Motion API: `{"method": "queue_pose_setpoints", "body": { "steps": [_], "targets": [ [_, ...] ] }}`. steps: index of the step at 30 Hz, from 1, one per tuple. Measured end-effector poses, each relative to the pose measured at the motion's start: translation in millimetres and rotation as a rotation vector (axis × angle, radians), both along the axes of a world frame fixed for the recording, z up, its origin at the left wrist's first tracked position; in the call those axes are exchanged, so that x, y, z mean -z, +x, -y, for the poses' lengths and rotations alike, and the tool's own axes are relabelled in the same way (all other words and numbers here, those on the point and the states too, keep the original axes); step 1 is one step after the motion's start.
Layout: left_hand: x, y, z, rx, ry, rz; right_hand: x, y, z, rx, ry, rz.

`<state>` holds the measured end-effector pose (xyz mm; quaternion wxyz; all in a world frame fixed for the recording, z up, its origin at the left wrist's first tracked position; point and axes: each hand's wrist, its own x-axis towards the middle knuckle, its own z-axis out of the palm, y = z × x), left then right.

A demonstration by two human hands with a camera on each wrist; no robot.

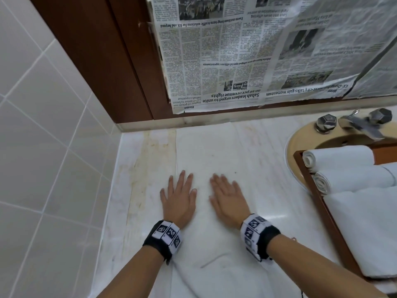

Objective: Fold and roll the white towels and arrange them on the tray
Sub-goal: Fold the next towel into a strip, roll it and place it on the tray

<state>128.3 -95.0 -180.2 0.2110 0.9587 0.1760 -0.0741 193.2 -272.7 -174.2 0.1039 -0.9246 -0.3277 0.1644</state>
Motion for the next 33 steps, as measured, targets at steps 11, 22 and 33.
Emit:
{"method": "queue_pose_setpoints", "body": {
  "steps": [11,22,33],
  "targets": [
    [16.0,7.4,-31.6,-0.019,0.112,-0.102,15.1,66.9,51.6,0.157,-0.152,-0.017],
    [12.1,63.3,24.7,0.105,0.078,-0.054,18.5,58.3,-5.8,0.020,-0.056,0.008],
    [7.0,82.2,1.4,-0.005,0.036,-0.047,6.9,91.9,5.4,0.095,-0.053,0.001]
  ]
}}
